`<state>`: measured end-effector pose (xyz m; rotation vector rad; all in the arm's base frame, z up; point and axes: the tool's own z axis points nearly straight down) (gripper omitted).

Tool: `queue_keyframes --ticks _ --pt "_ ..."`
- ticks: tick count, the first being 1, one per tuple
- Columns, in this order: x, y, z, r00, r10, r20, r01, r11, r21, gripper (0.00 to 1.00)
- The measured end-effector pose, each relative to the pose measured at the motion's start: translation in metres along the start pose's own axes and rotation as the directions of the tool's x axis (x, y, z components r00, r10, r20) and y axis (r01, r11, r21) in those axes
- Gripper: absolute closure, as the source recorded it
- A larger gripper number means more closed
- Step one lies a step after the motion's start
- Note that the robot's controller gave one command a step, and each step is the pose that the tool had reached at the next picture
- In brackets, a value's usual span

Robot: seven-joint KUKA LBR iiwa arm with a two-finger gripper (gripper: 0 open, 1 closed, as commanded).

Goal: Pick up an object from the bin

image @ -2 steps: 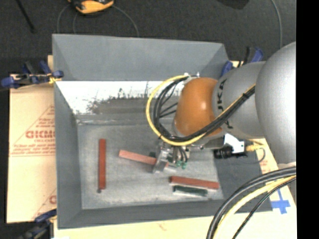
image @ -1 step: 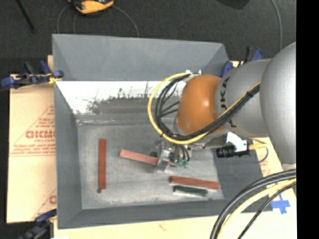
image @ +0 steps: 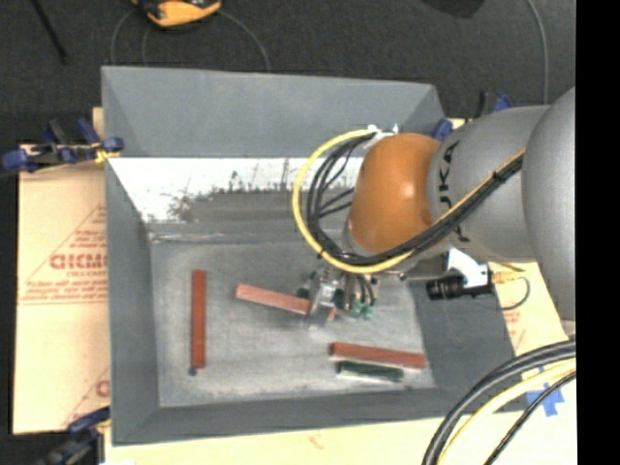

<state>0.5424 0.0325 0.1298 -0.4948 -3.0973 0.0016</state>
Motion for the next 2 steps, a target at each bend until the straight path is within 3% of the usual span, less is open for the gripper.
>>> queue_keyframes --ticks 2 --pt "-0.002 0.001 -0.031 1.0 -0.001 0.009 0.001 1.0 -0.003 1.0"
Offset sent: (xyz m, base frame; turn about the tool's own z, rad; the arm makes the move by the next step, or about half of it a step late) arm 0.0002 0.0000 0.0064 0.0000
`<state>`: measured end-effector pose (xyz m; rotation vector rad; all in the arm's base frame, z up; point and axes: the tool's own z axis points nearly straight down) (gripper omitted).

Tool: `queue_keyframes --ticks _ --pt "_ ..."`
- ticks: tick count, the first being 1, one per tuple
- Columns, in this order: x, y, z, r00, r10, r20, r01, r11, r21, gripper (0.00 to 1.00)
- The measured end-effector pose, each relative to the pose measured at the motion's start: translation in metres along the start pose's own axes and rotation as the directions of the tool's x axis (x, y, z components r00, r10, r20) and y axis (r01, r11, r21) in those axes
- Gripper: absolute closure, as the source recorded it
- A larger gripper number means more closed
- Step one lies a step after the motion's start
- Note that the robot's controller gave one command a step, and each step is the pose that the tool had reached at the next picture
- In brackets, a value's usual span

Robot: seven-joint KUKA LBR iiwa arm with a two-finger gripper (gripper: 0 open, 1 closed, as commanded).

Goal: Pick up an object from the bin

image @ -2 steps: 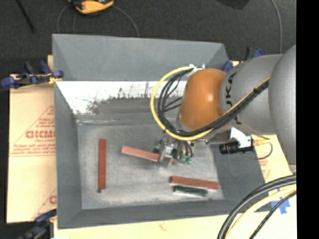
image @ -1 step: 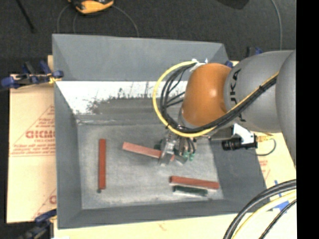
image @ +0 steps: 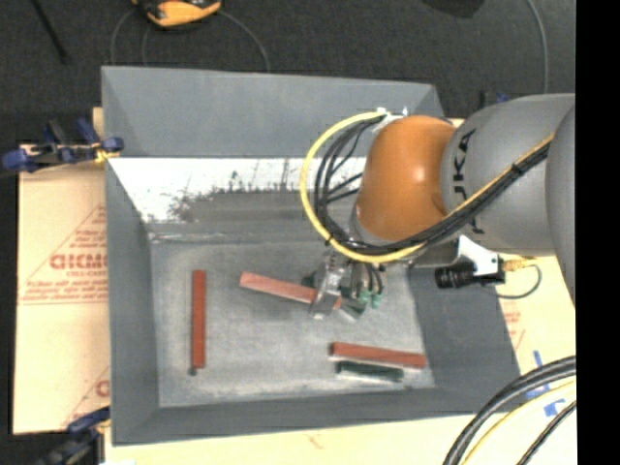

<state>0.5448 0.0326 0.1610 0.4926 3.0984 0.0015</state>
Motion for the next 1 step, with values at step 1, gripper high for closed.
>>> queue_keyframes --ticks 1 --pt "-0.0006 0.0 -0.007 1.0 0.0 0.002 0.0 1.0 -0.001 1.0"
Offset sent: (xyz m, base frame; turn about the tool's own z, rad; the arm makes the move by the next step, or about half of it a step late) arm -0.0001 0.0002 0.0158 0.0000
